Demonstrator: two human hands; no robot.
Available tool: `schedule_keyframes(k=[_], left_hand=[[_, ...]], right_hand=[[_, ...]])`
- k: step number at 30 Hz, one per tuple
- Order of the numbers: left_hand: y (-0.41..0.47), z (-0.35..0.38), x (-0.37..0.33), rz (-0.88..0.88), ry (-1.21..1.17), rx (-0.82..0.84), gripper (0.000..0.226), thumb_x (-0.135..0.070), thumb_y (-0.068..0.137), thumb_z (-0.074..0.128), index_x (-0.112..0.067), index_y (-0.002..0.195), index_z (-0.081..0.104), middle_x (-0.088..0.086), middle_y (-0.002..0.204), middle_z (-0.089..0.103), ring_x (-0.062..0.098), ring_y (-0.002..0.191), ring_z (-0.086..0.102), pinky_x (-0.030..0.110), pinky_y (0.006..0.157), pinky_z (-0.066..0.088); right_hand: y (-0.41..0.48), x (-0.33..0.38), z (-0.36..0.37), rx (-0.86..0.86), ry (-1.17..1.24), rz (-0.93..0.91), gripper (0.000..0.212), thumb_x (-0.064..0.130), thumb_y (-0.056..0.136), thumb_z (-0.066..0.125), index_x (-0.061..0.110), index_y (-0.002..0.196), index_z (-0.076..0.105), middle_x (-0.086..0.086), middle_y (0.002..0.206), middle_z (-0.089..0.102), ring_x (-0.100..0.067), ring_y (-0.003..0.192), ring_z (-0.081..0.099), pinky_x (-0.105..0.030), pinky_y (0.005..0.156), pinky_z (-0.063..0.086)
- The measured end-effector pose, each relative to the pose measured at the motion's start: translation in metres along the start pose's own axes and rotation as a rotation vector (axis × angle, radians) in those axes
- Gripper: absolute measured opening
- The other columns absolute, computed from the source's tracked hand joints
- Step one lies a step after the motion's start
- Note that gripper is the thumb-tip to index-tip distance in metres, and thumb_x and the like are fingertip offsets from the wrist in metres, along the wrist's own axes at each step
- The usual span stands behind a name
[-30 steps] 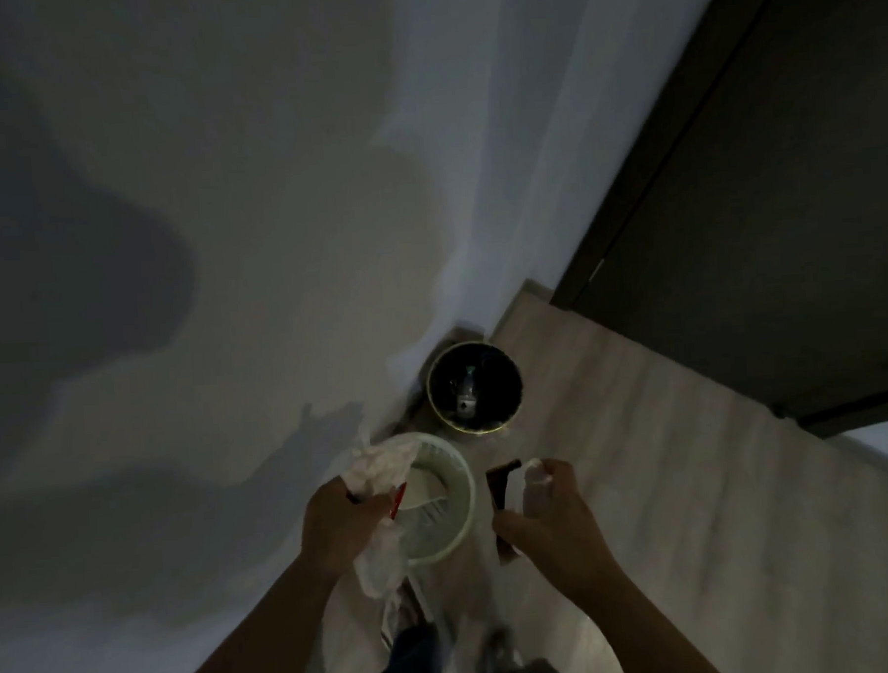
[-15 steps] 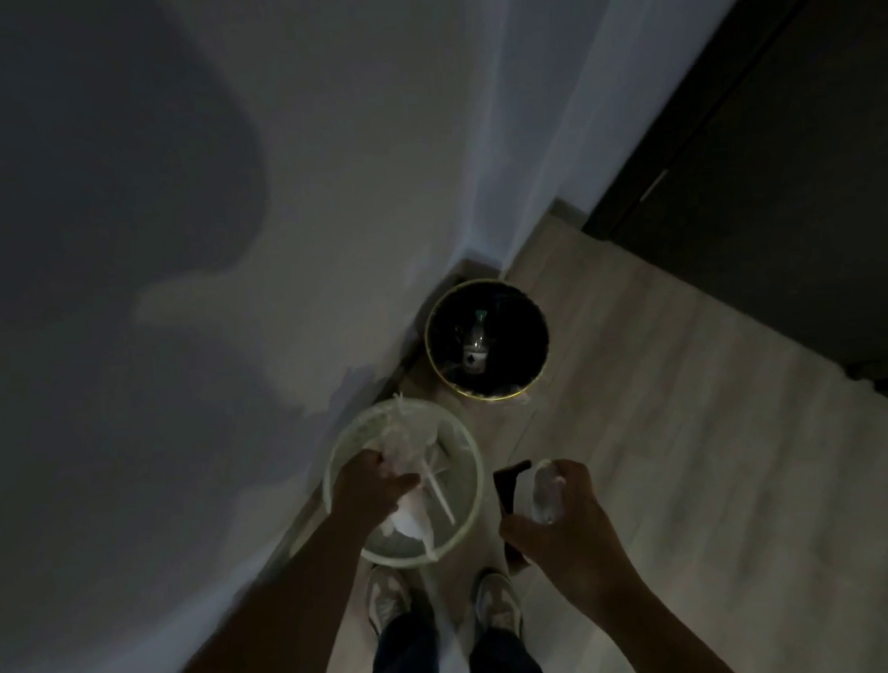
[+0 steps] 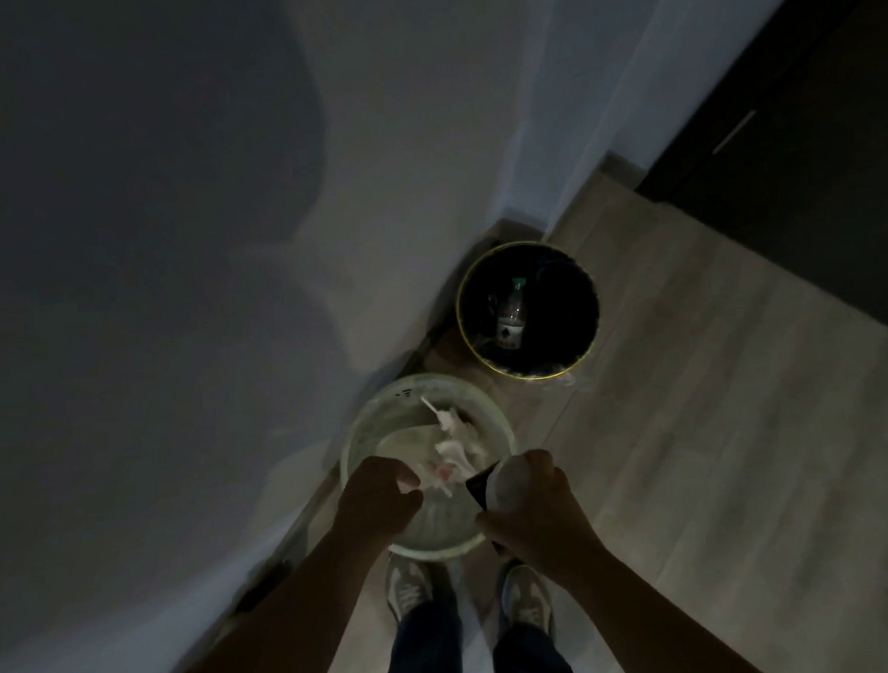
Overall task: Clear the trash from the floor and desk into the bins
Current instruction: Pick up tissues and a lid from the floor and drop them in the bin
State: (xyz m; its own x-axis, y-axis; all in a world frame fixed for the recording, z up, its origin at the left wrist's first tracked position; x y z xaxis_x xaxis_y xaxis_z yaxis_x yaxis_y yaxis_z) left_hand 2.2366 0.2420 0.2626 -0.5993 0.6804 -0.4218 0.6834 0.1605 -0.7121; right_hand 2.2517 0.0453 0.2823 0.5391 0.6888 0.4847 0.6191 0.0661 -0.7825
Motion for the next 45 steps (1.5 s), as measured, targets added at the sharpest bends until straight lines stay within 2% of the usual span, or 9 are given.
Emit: schedule_keyframes(k=[3,6,10,13,17,23,32,36,45], left_hand=[[-0.006,-0.009,0.015,0.028,0.096,0.010,0.027,-0.022,0.089,0.063,-0.015,0.115,0.064,0.004,0.124,0.053,0.015,0.118,0.051,0.015,0.093,0.033],[-0.015,-0.017,0.029,0.036,0.172,0.015,0.028,-0.024,0.089,0.061,-0.016,0.117,0.063,0.005,0.121,0.055,0.016,0.114,0.052,0.020,0.094,0.037],[-0.024,-0.025,0.045,0.043,0.208,0.045,0.026,-0.025,0.089,0.060,-0.017,0.114,0.062,0.002,0.117,0.058,0.013,0.107,0.055,0.020,0.090,0.042],[-0.031,-0.030,0.051,0.061,0.271,0.072,0.030,-0.027,0.091,0.057,-0.017,0.120,0.059,0.001,0.121,0.057,0.013,0.112,0.054,0.019,0.091,0.040],[-0.053,-0.045,0.046,0.094,0.307,0.062,0.032,-0.028,0.091,0.056,-0.017,0.121,0.056,0.000,0.123,0.056,0.012,0.115,0.051,0.018,0.092,0.038],[-0.118,-0.091,0.006,0.152,0.373,-0.002,0.036,-0.032,0.092,0.054,-0.019,0.125,0.054,-0.004,0.128,0.054,0.010,0.119,0.049,0.017,0.095,0.034],[-0.273,-0.184,-0.082,0.174,0.283,-0.321,0.049,-0.040,0.090,0.056,-0.023,0.136,0.046,-0.002,0.135,0.050,0.014,0.122,0.048,0.024,0.102,0.036],[-0.370,-0.228,-0.114,0.167,0.202,-0.567,0.052,-0.046,0.089,0.057,-0.029,0.136,0.046,-0.008,0.138,0.049,0.009,0.123,0.048,0.019,0.102,0.034],[-0.587,-0.306,-0.120,-0.006,0.219,-1.002,0.048,-0.048,0.087,0.059,-0.032,0.132,0.050,-0.012,0.130,0.055,0.007,0.112,0.056,0.017,0.093,0.042]], right_hand=[[0.018,0.013,0.019,-0.021,-0.114,-0.006,0.086,0.039,0.064,0.077,0.021,0.132,0.027,0.000,0.113,0.032,-0.022,0.107,0.044,-0.033,0.081,0.045],[0.032,0.024,0.034,0.030,-0.120,0.035,0.107,0.048,0.063,0.082,0.022,0.145,0.018,-0.008,0.134,0.033,-0.032,0.126,0.041,-0.044,0.098,0.045],[0.039,0.041,0.049,0.097,-0.126,0.013,0.124,0.052,0.064,0.083,0.024,0.153,0.002,-0.010,0.153,0.017,-0.032,0.141,0.024,-0.049,0.110,0.033],[0.035,0.045,0.052,0.087,-0.155,-0.056,0.105,0.041,0.071,0.081,0.018,0.151,0.016,-0.010,0.151,0.026,-0.027,0.137,0.033,-0.041,0.110,0.035],[0.007,0.052,0.039,0.111,-0.402,-0.138,0.070,0.033,0.082,0.069,0.015,0.141,0.037,-0.009,0.138,0.046,-0.023,0.125,0.048,-0.030,0.097,0.044],[-0.065,0.095,-0.010,0.083,-0.707,-0.323,0.053,0.033,0.084,0.062,0.016,0.131,0.046,-0.007,0.126,0.053,-0.021,0.118,0.051,-0.028,0.091,0.041],[-0.219,0.213,-0.098,0.051,-0.786,-0.784,0.043,0.033,0.083,0.066,0.017,0.122,0.056,0.000,0.117,0.060,-0.017,0.114,0.054,-0.020,0.087,0.036],[-0.306,0.276,-0.136,0.050,-0.823,-1.031,0.051,0.036,0.086,0.066,0.024,0.133,0.050,0.006,0.127,0.056,-0.009,0.117,0.050,-0.013,0.090,0.029],[-0.507,0.384,-0.130,0.048,-0.838,-1.559,0.046,0.033,0.079,0.072,0.025,0.123,0.060,0.009,0.117,0.061,-0.009,0.109,0.057,-0.020,0.090,0.041]])
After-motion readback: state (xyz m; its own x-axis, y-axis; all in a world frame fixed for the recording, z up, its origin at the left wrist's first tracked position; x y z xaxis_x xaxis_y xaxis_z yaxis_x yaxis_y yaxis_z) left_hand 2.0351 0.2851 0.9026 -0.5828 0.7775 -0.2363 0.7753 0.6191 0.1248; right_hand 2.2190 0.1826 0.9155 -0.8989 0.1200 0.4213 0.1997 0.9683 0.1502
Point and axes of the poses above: each hand's wrist, its own y-axis towards the middle knuckle, its own z-axis out of the palm, x = y × z, the point moved 4 cm from there along y, towards the middle knuckle
